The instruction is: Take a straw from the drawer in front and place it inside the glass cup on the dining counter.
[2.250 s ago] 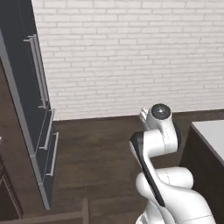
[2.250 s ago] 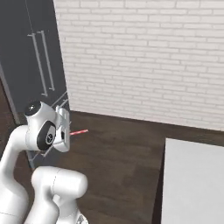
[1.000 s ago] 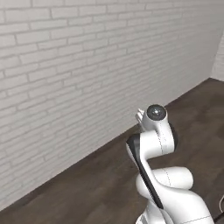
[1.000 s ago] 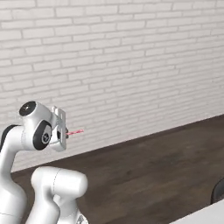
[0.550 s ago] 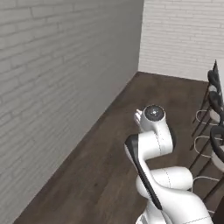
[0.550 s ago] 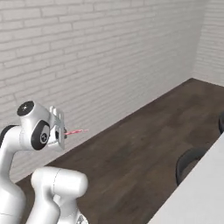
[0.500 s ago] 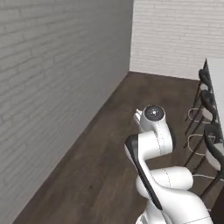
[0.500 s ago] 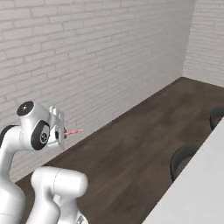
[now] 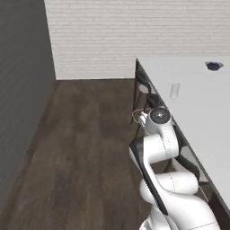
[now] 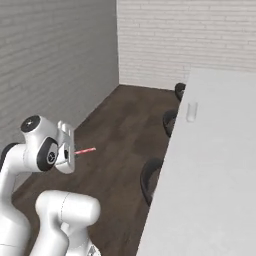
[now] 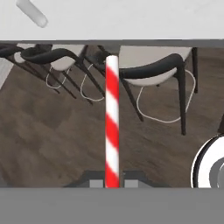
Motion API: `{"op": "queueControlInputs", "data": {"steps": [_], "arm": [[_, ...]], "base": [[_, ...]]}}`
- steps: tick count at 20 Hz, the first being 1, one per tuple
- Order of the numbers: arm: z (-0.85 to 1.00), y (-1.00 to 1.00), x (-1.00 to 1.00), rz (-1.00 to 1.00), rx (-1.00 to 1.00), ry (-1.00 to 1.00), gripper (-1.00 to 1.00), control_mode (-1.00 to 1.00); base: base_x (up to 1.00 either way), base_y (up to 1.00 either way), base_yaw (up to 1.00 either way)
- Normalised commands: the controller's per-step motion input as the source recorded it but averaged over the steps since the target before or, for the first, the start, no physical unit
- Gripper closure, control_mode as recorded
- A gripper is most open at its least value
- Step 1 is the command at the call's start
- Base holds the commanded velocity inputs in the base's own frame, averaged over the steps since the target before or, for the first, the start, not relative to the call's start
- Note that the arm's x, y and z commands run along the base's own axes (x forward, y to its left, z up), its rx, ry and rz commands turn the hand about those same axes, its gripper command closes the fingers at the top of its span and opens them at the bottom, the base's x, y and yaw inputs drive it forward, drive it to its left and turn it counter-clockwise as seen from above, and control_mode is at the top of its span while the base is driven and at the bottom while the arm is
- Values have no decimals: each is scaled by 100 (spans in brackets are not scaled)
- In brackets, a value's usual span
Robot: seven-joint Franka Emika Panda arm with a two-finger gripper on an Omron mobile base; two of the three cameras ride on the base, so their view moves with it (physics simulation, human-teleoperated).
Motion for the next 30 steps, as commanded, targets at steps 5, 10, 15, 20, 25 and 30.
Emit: {"op": "queueControlInputs", "data": {"steps": [5,10,15,20,25,30], "arm": [[0,0,0,0,0,0,100,100],[0,0,0,0,0,0,100,100],[0,0,0,0,0,0,100,100],[0,0,0,0,0,0,100,100],[0,0,0,0,0,0,100,100],[0,0,0,0,0,0,100,100]], "base": [[97,38,-58],[77,72,-58],[67,66,-58],[20,80,-49],[0,91,-41],[1,90,-40]]}}
